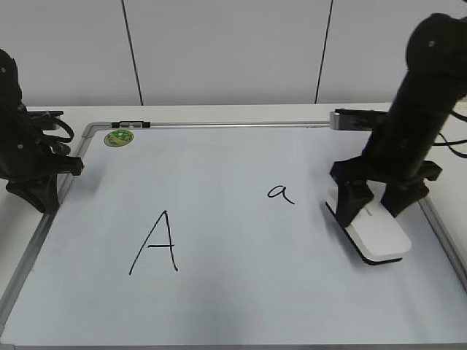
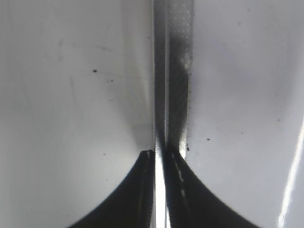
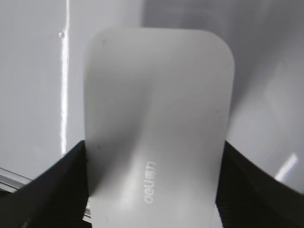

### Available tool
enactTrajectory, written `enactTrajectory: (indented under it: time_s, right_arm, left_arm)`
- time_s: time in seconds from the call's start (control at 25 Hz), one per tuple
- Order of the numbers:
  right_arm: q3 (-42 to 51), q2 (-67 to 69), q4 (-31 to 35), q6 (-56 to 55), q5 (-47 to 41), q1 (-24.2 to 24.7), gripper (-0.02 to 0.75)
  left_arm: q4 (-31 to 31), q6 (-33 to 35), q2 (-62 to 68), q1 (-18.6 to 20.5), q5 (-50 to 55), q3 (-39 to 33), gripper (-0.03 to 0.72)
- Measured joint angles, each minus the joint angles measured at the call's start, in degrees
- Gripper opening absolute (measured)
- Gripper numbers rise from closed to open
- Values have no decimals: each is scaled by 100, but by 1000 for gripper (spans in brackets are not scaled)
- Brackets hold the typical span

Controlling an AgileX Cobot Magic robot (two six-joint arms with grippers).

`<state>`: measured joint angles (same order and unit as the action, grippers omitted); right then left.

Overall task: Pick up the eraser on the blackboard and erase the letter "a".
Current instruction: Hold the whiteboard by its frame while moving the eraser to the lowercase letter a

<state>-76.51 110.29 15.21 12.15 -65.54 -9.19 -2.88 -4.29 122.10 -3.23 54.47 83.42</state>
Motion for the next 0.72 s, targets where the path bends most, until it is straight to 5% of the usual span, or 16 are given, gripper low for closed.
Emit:
enactTrajectory:
  time_s: [0.32, 0.72]
  right_arm:
    - [-1931, 1194, -503, -590, -323, -639, 528]
    - [-3322, 2307, -536, -847, -433, -743, 527]
  left_arm:
    - [-8, 0, 0, 0, 12, 9, 56]
    - [-53, 0, 0, 0, 12, 9, 64]
